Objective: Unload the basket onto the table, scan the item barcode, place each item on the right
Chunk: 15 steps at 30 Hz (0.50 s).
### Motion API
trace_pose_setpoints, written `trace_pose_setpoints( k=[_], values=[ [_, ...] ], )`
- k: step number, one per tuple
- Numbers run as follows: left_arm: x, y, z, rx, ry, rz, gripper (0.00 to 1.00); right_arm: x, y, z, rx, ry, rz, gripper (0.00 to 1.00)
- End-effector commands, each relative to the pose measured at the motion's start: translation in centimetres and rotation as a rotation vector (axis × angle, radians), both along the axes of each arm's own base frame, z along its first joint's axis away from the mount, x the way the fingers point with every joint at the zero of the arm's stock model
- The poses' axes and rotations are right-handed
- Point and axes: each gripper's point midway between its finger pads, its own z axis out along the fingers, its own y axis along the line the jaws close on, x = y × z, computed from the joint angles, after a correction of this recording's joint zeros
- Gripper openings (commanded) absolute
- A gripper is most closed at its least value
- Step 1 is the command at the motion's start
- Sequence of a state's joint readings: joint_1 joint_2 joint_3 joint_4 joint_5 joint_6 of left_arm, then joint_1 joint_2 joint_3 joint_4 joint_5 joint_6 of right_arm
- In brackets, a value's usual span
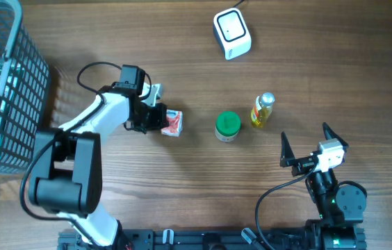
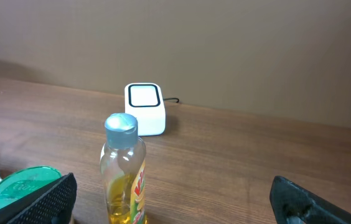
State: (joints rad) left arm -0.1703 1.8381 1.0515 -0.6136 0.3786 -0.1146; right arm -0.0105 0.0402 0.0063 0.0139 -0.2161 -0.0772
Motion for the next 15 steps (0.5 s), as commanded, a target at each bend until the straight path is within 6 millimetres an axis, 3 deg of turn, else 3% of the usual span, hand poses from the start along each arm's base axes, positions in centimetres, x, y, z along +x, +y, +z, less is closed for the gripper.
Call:
trace_pose_setpoints(
  k=[1, 5, 11, 15],
  values=[
    [1.2, 3.4, 2.5, 0.274, -0.125, 0.166, 0.04, 0.0, -0.3, 0.1, -0.001, -0.006, -0.015, 1.00],
    [1.6, 2.1, 5.6, 0.503, -0.324, 0.123, 0.04, 0.0, -0.3, 0.1, -0.001, -0.006, -0.015, 1.00],
    [0.4, -1.6, 7.7, 0.814, -0.566, 0.008, 0.04, 0.0, -0.3, 0.1, -0.001, -0.006, -0.015, 1.00],
    [-0.5, -3.8, 7.9, 0.906, -0.660, -0.064, 0.04, 0.0, -0.3, 0.1, -0.001, -0.005, -0.014, 0.99]
  ],
)
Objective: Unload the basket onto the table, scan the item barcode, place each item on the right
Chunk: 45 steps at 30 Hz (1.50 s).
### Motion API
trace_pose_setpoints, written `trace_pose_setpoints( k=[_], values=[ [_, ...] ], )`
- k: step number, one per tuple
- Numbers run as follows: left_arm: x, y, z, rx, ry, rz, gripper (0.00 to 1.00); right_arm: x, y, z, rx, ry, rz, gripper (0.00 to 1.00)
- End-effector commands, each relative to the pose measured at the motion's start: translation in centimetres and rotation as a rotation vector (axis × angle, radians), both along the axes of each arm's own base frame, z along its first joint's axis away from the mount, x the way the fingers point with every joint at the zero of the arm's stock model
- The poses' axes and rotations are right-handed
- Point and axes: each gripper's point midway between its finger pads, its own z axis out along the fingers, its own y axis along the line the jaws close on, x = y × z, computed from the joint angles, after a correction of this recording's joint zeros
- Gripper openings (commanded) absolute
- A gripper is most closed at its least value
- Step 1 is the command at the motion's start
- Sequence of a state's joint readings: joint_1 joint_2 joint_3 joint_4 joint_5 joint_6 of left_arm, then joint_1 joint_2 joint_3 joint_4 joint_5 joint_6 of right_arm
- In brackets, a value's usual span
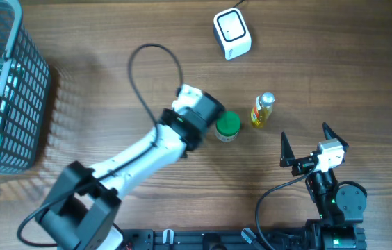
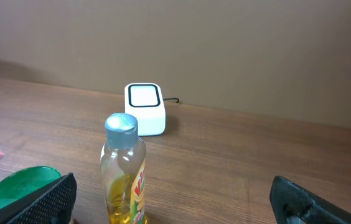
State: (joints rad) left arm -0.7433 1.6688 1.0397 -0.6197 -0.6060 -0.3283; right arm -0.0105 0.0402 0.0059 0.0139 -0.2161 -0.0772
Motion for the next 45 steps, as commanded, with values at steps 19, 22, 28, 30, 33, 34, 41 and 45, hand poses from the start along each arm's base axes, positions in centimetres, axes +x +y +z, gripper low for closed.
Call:
trace_pose_setpoints(
  k=[19, 22, 28, 30, 33, 34, 41, 45],
  values=[
    [-2.2, -3.1, -4.2, 0.189, -0.008, -0.109, 0.14, 0.0, -0.3, 0.1, -0.001, -0.006, -0.015, 1.00],
    [-2.2, -3.1, -4.2, 0.189, -0.007, -0.109, 0.22, 0.0, -0.3, 0.1, -0.001, -0.006, -0.015, 1.00],
    [-2.0, -3.7, -3.0, 0.135, -0.031, -0.108, 0.70, 0.0, -0.3, 0.1, -0.001, -0.006, -0.015, 1.00],
    [-2.1, -4.3, -2.2, 0.080, -0.031, -0.115, 0.73, 0.0, -0.3, 0.1, -0.001, -0.006, -0.015, 1.00],
    [-2.0, -4.9, -0.2, -0.020, -0.041, -0.118, 0.80, 0.0, -0.3, 0.1, -0.001, -0.006, -0.014, 0.99],
    [-2.0, -5.0, 0.5, -0.065, -0.038, -0.115, 0.82, 0.0, -0.3, 0.1, -0.001, -0.006, -0.014, 1.00],
    [-1.1, -3.2, 0.4, -0.484, 0.223, -0.028, 0.93, 0.0, -0.3, 0.1, -0.001, -0.006, -0.015, 1.00],
    [-1.6, -3.2, -1.4, -0.611, 0.367, -0.014, 0.83, 0.0, -0.3, 0.1, -0.001, -0.006, -0.015, 1.00]
  ],
)
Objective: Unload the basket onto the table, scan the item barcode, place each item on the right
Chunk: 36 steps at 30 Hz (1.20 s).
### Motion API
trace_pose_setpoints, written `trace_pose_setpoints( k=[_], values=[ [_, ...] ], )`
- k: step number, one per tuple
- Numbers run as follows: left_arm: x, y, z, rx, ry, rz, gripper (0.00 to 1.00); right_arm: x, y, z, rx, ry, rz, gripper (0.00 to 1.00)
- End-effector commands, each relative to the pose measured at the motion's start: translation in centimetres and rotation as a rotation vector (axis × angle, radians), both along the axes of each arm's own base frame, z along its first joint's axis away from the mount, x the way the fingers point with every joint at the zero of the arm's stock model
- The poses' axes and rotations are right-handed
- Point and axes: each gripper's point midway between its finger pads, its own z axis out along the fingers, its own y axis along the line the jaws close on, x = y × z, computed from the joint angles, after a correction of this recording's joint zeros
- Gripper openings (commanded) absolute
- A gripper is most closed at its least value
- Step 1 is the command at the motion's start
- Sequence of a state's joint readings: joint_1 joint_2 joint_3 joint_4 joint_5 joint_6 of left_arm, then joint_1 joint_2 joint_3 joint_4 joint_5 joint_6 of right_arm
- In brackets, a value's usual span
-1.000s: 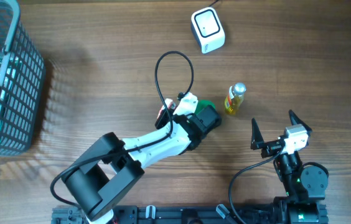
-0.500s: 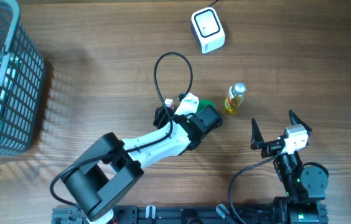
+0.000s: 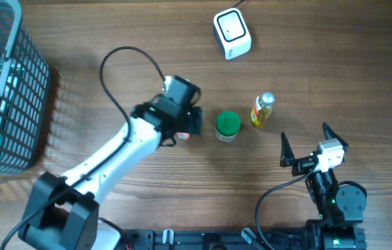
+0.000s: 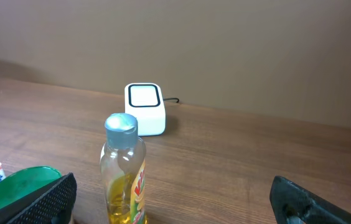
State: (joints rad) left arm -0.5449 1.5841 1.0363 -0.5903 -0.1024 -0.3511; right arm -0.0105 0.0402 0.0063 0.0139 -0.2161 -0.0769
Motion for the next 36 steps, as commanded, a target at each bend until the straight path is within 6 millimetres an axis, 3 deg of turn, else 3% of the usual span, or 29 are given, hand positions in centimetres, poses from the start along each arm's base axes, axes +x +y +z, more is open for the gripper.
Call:
trace_pose_setpoints(
  k=[1, 7, 10, 18, 24, 29, 36],
  values=[
    [-1.7, -2.0, -2.1, -0.167, 0.170, -0.083, 0.82, 0.0, -0.3, 0.1, -0.002, -0.006, -0.015, 1.00],
    [-2.2, -2.1, -4.7, -0.125, 0.228, -0.128, 0.79, 0.0, -0.3, 0.1, -0.001, -0.006, -0.015, 1.00],
    [-1.8, -1.6, -5.9, -0.083, 0.226, -0.110, 0.71, 0.0, -0.3, 0.1, -0.002, -0.006, -0.015, 1.00],
    [-1.5, -1.2, -7.3, -0.047, 0.233, -0.095, 0.49, 0.0, -0.3, 0.1, -0.001, -0.006, -0.015, 1.00],
    [-1.8, -1.3, -8.2, -0.045, 0.258, -0.074, 0.41, 0.0, -0.3, 0.1, -0.002, -0.006, -0.014, 1.00],
    [-2.2, -2.1, -8.1, -0.069, 0.272, -0.046, 0.38, 0.0, -0.3, 0.1, -0.002, -0.006, -0.015, 1.00],
    [-3.4, -5.3, -7.9, -0.104, 0.260, -0.049, 0.36, 0.0, -0.3, 0.1, -0.002, -0.006, -0.015, 1.00]
  ],
)
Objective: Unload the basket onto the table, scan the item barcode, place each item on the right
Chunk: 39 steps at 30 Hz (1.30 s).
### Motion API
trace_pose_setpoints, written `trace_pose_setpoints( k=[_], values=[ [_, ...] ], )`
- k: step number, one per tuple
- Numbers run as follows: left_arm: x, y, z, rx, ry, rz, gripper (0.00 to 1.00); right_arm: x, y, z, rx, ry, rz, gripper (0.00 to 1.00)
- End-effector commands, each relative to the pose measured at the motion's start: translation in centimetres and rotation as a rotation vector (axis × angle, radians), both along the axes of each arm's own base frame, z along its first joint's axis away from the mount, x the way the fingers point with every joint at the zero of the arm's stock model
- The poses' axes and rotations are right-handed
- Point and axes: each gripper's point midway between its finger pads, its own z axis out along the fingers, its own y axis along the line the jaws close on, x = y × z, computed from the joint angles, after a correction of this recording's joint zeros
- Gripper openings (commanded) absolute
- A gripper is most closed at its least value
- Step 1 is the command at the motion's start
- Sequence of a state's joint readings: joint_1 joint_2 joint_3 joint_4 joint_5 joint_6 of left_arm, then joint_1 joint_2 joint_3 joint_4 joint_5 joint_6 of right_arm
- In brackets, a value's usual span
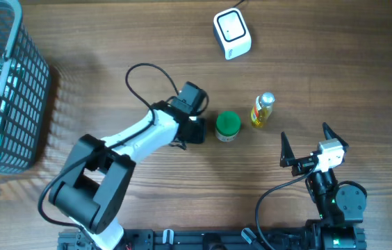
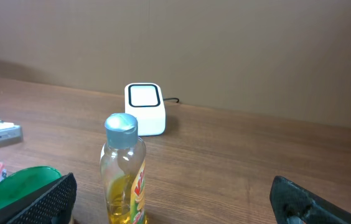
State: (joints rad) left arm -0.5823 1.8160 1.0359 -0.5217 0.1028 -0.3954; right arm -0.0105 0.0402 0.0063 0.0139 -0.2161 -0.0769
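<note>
The white barcode scanner (image 1: 231,32) stands at the table's back, its window facing up; the right wrist view shows this scanner (image 2: 144,109) too. My left gripper (image 1: 190,130) is down just left of the green-lidded jar (image 1: 227,126). It covers the red and white packet from above. Only a red sliver of the packet shows under the left gripper, behind the jar's lid (image 2: 20,186). It seems shut on the packet. My right gripper (image 1: 307,156) rests open at the front right, holding nothing.
A small yellow oil bottle (image 1: 262,111) with a silver cap stands right of the jar, directly before the right gripper (image 2: 172,199). A grey wire basket (image 1: 8,90) holding packaged goods sits at the far left edge.
My left gripper has shifted slightly right and nearer the green jar, with its wrist turned. The packet, partly visible under it from above before, is now covered. The right arm is unchanged.
At first my left gripper was at the packet, well left of the jar. Then it was beside the jar with the packet raised and tilted. Later the packet was low beside the jar, and now it sits closer still under the gripper.
</note>
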Motion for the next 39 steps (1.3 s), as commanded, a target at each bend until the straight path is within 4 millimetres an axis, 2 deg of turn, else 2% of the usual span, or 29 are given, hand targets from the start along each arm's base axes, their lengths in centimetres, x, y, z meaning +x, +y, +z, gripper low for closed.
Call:
trace_pose_setpoints(
  k=[1, 8, 14, 19, 22, 25, 27, 28, 30, 31, 32, 34, 35, 37, 39],
  values=[
    [-0.7, -1.4, -0.4, -0.010, 0.007, 0.019, 0.36, 0.0, -0.3, 0.1, -0.002, -0.006, -0.014, 1.00],
    [0.2, -0.3, -0.5, 0.055, -0.041, 0.066, 0.39, 0.0, -0.3, 0.1, -0.002, -0.006, -0.015, 1.00],
    [1.0, -0.8, 0.4, 0.032, -0.072, 0.068, 0.61, 0.0, -0.3, 0.1, -0.001, -0.006, -0.015, 1.00],
    [3.9, -1.4, 5.3, -0.048, -0.185, 0.102, 0.67, 0.0, -0.3, 0.1, -0.002, -0.006, -0.015, 1.00],
    [5.7, 0.1, 7.9, -0.045, -0.271, 0.157, 0.73, 0.0, -0.3, 0.1, -0.002, -0.006, -0.015, 1.00],
    [6.7, 1.2, 9.3, -0.036, -0.322, 0.188, 0.75, 0.0, -0.3, 0.1, -0.002, -0.006, -0.015, 1.00],
    [8.2, 1.9, 11.6, -0.048, -0.369, 0.193, 0.75, 0.0, -0.3, 0.1, -0.001, -0.006, -0.015, 1.00],
    [9.0, 2.5, 13.4, -0.046, -0.392, 0.193, 0.75, 0.0, -0.3, 0.1, -0.001, -0.006, -0.015, 1.00],
    [11.2, 4.2, 19.0, -0.038, -0.447, 0.203, 0.75, 0.0, -0.3, 0.1, -0.002, -0.006, -0.015, 1.00],
    [12.4, 5.4, 22.6, -0.036, -0.495, 0.210, 0.75, 0.0, -0.3, 0.1, -0.002, -0.006, -0.015, 1.00],
    [13.7, 7.4, 27.6, -0.039, -0.578, 0.234, 0.75, 0.0, -0.3, 0.1, -0.002, -0.006, -0.015, 1.00],
    [15.4, 11.5, 34.7, -0.049, -0.724, 0.317, 0.83, 0.0, -0.3, 0.1, -0.001, -0.006, -0.014, 1.00],
    [15.8, 13.4, 37.4, -0.057, -0.783, 0.362, 0.90, 0.0, -0.3, 0.1, -0.002, -0.006, -0.015, 1.00],
    [16.1, 17.8, 41.7, -0.053, -0.883, 0.459, 0.96, 0.0, -0.3, 0.1, -0.002, -0.006, -0.015, 1.00],
    [15.4, 23.6, 43.8, 0.015, -0.932, 0.591, 1.00, 0.0, -0.3, 0.1, -0.002, -0.006, -0.015, 1.00]
  ],
)
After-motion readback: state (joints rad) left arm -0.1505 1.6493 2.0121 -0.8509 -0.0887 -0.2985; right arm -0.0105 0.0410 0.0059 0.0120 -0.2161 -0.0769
